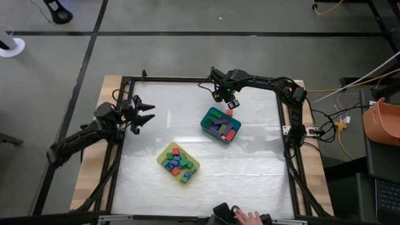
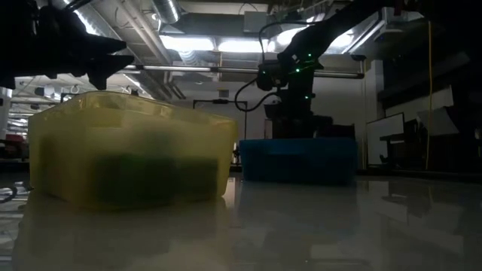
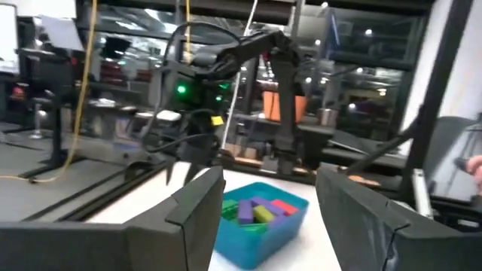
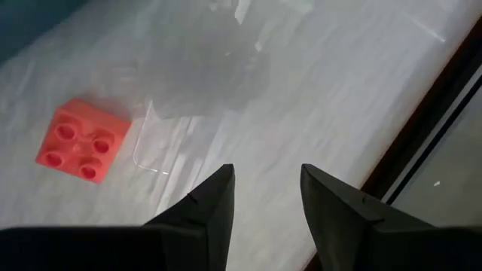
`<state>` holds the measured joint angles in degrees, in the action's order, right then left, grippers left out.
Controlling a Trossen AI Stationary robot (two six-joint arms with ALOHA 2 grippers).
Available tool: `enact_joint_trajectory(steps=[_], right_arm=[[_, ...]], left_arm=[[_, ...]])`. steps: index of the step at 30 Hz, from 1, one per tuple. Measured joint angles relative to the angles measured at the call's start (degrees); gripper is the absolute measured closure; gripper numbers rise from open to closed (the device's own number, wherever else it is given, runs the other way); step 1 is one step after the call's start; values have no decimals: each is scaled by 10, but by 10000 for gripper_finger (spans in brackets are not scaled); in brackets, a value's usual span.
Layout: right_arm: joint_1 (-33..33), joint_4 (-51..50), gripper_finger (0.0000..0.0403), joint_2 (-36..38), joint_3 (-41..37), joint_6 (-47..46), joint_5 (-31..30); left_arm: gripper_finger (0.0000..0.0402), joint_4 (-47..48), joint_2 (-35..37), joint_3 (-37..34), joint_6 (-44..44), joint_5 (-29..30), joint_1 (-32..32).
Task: Sort blocks by size
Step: Put the small orange game piece into the yellow bin
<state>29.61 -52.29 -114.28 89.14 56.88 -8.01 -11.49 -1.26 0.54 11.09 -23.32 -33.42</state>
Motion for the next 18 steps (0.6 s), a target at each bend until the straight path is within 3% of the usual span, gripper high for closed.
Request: enact_joint_trajectory(steps=[6, 12, 18], right_arm=[[0, 11, 251, 0, 0, 0, 0], [0, 33, 251, 0, 0, 0, 0], [0, 34, 251, 0, 0, 0, 0]], left_arm=[[202, 14, 0, 0, -8, 42, 33], [202, 94, -1, 0, 12, 149, 69], [202, 98, -9, 0, -29, 175, 91]])
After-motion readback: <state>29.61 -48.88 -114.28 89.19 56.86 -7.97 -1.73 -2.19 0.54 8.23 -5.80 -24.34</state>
